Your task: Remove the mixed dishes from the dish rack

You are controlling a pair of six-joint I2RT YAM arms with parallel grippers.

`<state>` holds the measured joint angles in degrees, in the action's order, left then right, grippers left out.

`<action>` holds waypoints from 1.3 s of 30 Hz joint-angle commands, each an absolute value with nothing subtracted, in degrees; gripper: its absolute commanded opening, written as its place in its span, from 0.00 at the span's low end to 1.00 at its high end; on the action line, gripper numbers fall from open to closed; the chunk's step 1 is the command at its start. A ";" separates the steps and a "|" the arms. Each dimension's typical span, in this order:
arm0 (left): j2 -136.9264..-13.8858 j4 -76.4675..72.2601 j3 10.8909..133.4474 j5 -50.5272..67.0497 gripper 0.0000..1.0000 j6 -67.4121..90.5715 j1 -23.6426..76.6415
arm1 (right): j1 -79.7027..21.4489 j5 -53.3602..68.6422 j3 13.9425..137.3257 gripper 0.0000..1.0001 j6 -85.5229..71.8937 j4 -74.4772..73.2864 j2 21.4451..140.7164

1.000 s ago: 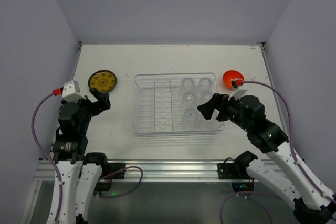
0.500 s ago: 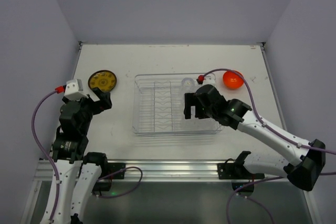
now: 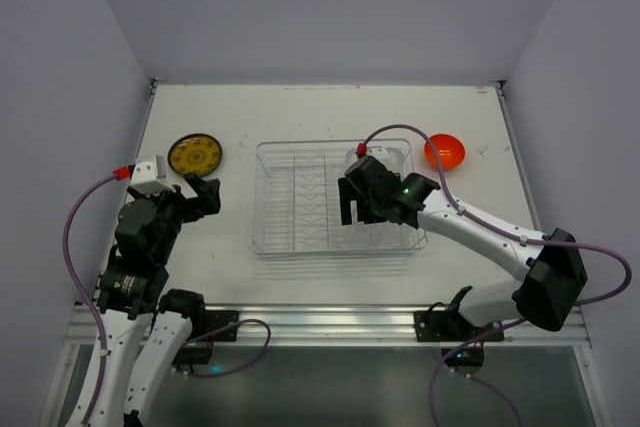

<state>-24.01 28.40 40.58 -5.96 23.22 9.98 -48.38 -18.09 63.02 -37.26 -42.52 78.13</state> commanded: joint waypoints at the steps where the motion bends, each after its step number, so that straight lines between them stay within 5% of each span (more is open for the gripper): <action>1: -24.87 27.42 40.25 -6.68 1.00 23.12 10.90 | -48.87 -19.08 65.74 0.91 -37.97 -42.98 79.36; 27: -25.93 27.25 40.17 -5.98 1.00 23.03 11.87 | -49.48 -16.08 63.46 0.70 -29.97 -40.17 85.60; 39: -26.46 27.07 40.08 -5.36 1.00 22.85 11.95 | -49.48 -15.73 65.03 0.19 -28.83 -41.31 81.92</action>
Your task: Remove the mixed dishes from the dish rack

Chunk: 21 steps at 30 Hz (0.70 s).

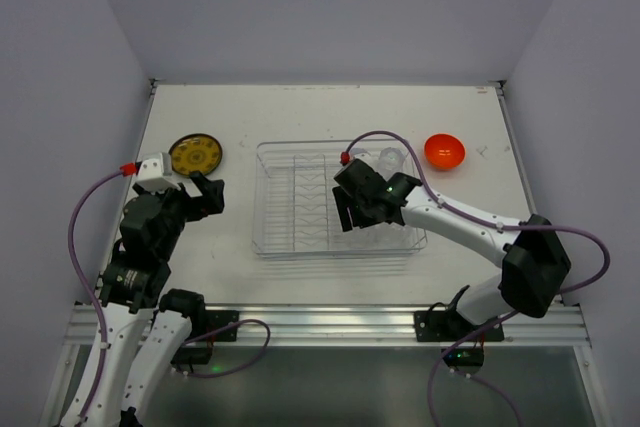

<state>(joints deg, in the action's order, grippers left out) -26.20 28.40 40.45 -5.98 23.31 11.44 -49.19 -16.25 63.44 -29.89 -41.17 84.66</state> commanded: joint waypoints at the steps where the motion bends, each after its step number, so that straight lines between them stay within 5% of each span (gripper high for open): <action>1: -26.46 26.98 39.99 -5.36 1.00 22.94 11.95 | -49.57 -15.65 65.21 0.11 -28.83 -41.48 81.57; 4: -26.54 26.98 39.99 -5.27 1.00 22.85 11.95 | -49.48 -14.77 65.83 0.00 -28.48 -42.27 80.07; 14: -27.51 26.37 40.17 -3.17 1.00 21.72 12.04 | -49.40 -12.74 68.46 0.00 -27.86 -44.12 72.70; 21: -30.06 14.31 42.55 23.33 1.00 28.81 12.04 | -48.43 -16.70 71.02 0.00 -29.35 -39.14 60.66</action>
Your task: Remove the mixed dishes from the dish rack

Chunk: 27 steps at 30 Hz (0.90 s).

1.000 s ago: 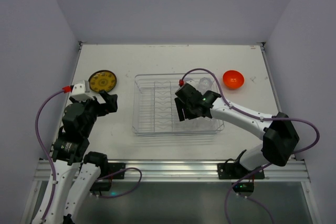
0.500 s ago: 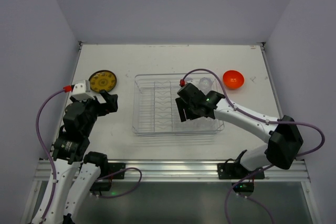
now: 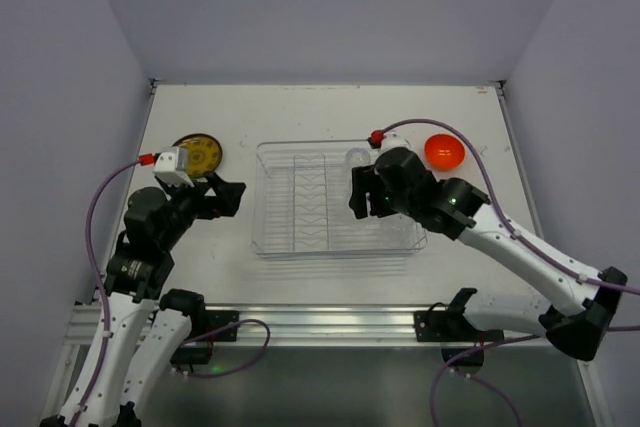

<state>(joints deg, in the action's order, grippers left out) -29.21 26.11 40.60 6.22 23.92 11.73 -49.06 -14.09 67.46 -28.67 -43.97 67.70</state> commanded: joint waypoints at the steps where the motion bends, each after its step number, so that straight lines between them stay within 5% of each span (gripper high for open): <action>1: -30.49 9.02 40.97 27.73 1.00 35.09 12.04 | -47.99 -16.70 70.41 0.00 -29.70 -37.55 58.90; 6: -40.75 -49.15 24.27 47.10 1.00 64.91 13.53 | -41.23 -8.73 63.74 0.00 -35.67 -25.87 47.40; 8: -49.02 -57.80 25.22 47.81 1.00 68.99 19.40 | -37.38 -0.23 61.36 0.00 -37.35 -21.29 44.75; 13: -58.96 -56.08 34.89 44.04 1.00 61.27 32.59 | -35.33 12.73 61.35 0.00 -38.93 -16.00 44.21; 24: -61.78 -58.45 37.44 41.57 1.00 58.62 38.85 | -35.24 23.81 58.36 0.00 -40.08 -7.83 43.42; 27: -62.49 -60.72 37.18 42.36 0.93 60.46 39.55 | -35.24 28.12 57.31 0.00 -40.78 -4.49 44.56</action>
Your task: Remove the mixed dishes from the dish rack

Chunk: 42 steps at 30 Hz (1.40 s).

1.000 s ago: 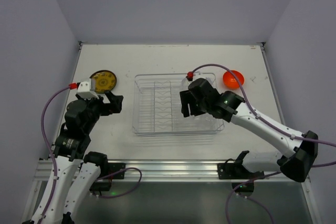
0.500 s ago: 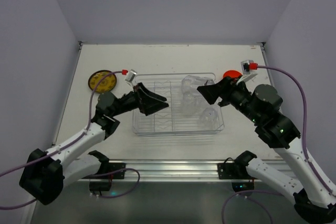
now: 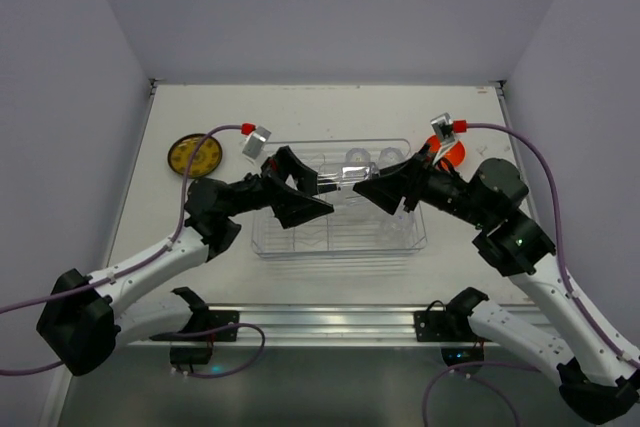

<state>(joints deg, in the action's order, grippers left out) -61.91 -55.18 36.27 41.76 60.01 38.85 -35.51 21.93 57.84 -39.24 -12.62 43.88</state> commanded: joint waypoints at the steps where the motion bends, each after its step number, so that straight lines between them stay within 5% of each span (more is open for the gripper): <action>1: -62.58 -62.12 36.92 42.80 0.83 60.99 39.64 | -35.24 28.73 57.04 0.00 -40.78 -3.87 44.82; 3: -62.23 -64.86 36.48 43.50 0.73 62.31 40.08 | -35.25 29.36 56.25 0.00 -40.34 -2.46 45.00; 4: -61.88 -65.12 36.39 43.51 0.53 62.23 40.17 | -35.24 29.36 55.99 0.00 -40.08 -1.94 45.00; 6: -61.00 -65.13 35.86 43.33 0.48 61.53 40.51 | -35.24 30.32 55.02 0.00 -40.08 -0.44 45.17; 10: -59.86 -65.13 34.11 42.72 0.00 60.82 40.61 | -35.24 33.22 53.53 0.00 -40.78 4.13 45.18; 12: -58.89 -64.60 33.32 42.28 0.00 60.04 40.61 | -35.24 33.14 52.82 0.13 -40.52 4.66 44.91; 13: -58.54 -63.29 33.48 42.10 0.00 59.07 40.61 | -35.24 32.87 52.65 0.31 -40.00 4.57 44.48; 14: -57.14 -57.71 33.83 41.66 0.00 57.41 40.61 | -35.24 32.26 52.56 0.74 -39.64 3.09 44.30; 15: -56.00 -52.78 34.62 41.05 0.00 51.65 40.52 | -35.24 28.34 52.73 0.94 -38.25 1.34 44.04; 16: -54.77 -45.34 37.67 36.69 0.00 47.59 40.52 | -35.24 24.65 53.17 0.99 -37.28 -1.47 43.08; 20: -49.23 3.63 48.41 8.77 0.00 30.61 40.52 | -35.24 1.18 54.67 0.99 -33.05 -18.15 39.57; 22: -49.92 14.97 52.10 -9.12 0.00 27.34 40.08 | -35.25 -7.51 53.62 0.99 -30.77 -20.56 37.98; 29: -57.30 41.98 58.18 -30.21 0.00 24.34 23.92 | -35.24 -17.56 52.91 0.99 -26.11 -26.10 39.72; 35: -68.33 41.84 56.95 -19.01 0.00 18.55 11.44 | -34.89 -19.51 52.82 0.99 -24.26 -26.72 44.56; 42: -81.56 42.45 58.62 -10.64 0.00 16.35 10.81 | -34.89 -15.82 51.68 0.99 -22.85 -26.63 41.93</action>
